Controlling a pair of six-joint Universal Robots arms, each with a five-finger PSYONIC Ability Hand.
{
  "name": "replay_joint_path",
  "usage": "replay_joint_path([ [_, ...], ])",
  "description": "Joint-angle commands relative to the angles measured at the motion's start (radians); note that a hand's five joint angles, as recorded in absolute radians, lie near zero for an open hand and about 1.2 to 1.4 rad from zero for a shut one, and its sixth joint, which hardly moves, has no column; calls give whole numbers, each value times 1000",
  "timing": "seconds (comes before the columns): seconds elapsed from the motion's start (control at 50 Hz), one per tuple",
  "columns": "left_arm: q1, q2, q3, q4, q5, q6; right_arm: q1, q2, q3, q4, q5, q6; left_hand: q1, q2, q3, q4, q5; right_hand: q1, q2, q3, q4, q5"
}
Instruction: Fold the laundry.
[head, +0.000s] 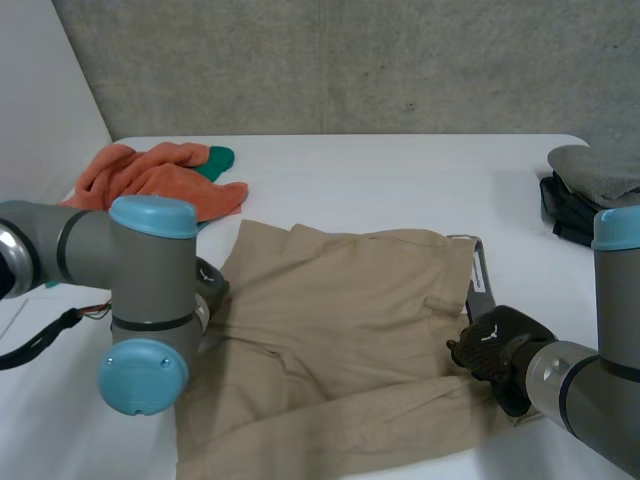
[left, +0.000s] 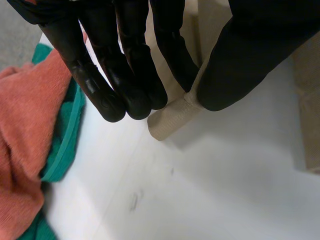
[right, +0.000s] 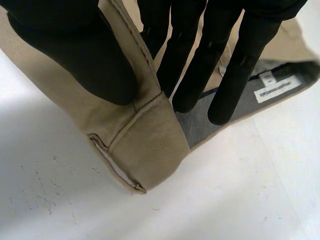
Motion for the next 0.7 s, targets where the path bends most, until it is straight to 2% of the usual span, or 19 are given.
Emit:
replay_joint_path([
  [0.02, -22, 34, 34, -23, -42, -70, -1, -2, -3, -2, 3, -1, -323, -361, -351, -358, -325, 302, 221, 207, 196, 205],
  [0.08, -23, 77, 24, -35, 3, -108, -3, -10, -3, -2, 3, 1, -984, -1021, -1012, -1019, -986, 302, 221, 207, 196, 205],
  [0.28, 0, 296, -122, -144, 177, -255, 0, -19, -9, -18, 2, 35, -984, -1021, -1012, -1019, -986, 302, 221, 207, 196, 205],
  [0.36, 6, 416, -234, -185, 234, -360, 3, -17, -18, -26, 2, 82, -913, -950, -941, -948, -915, 302, 221, 207, 196, 205],
  [0.4, 10, 488, -304, -204, 275, -426, 8, -17, -22, -25, 2, 114, -781, -818, -809, -816, -783, 302, 221, 207, 196, 205],
  [0.48, 9, 582, -413, -222, 343, -502, 14, -20, -23, -25, -1, 148, -739, -777, -767, -774, -741, 302, 221, 207, 196, 205],
  [0.58, -8, 590, -498, -221, 378, -518, 11, -33, -32, -21, -1, 179, -733, -771, -761, -768, -735, 302, 221, 207, 196, 205],
  [0.7, -48, 505, -510, -231, 347, -513, -1, -59, -32, -18, -3, 190, -622, -659, -650, -657, -624, 302, 221, 207, 196, 205],
])
